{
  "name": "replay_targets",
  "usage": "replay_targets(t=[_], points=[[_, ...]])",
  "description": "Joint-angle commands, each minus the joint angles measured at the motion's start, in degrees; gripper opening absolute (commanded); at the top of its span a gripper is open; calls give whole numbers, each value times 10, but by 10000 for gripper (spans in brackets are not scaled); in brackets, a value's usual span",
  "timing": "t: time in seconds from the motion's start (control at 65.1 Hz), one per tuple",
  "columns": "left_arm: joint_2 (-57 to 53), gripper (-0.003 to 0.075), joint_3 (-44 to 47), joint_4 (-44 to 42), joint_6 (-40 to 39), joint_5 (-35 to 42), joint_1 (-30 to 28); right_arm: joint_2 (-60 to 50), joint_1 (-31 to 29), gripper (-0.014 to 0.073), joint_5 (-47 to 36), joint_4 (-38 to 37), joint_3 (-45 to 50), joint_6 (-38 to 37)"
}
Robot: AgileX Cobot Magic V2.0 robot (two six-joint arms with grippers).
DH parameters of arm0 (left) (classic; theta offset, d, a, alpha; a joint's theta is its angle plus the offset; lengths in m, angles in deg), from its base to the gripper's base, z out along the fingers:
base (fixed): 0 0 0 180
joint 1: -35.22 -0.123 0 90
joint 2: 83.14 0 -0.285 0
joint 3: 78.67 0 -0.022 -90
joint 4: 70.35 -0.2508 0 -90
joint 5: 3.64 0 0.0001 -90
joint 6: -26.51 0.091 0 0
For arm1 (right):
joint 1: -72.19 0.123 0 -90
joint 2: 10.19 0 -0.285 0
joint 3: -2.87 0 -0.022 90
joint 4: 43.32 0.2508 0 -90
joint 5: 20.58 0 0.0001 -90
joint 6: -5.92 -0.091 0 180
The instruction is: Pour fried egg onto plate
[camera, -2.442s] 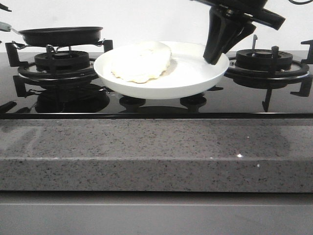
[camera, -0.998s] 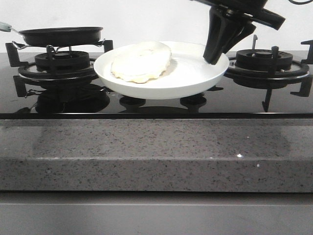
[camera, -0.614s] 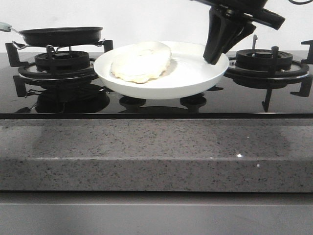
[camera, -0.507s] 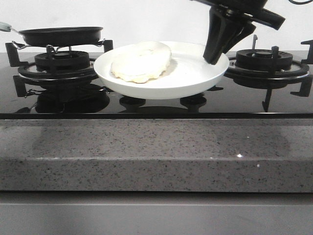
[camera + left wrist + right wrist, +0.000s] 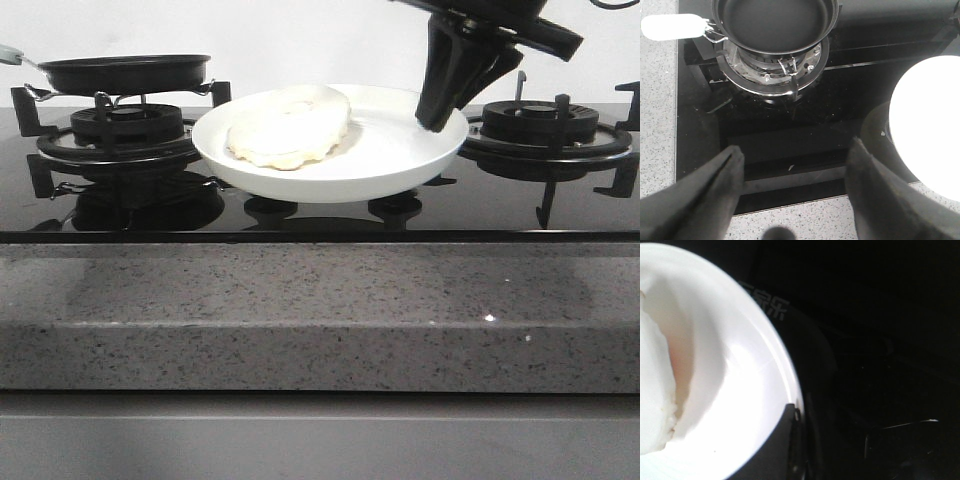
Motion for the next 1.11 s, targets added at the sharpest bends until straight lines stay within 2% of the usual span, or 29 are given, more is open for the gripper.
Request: replay_targets(t=[0.0, 0.891, 1.091], points=[[-12, 430, -19, 6, -7, 32, 5, -27, -1, -69, -19, 10, -12, 4], [-12, 430, -19, 6, -7, 32, 5, -27, -1, -69, -18, 11, -12, 4], [-12, 430, -19, 6, -7, 32, 5, -25, -3, -69, -30, 12, -46, 4]])
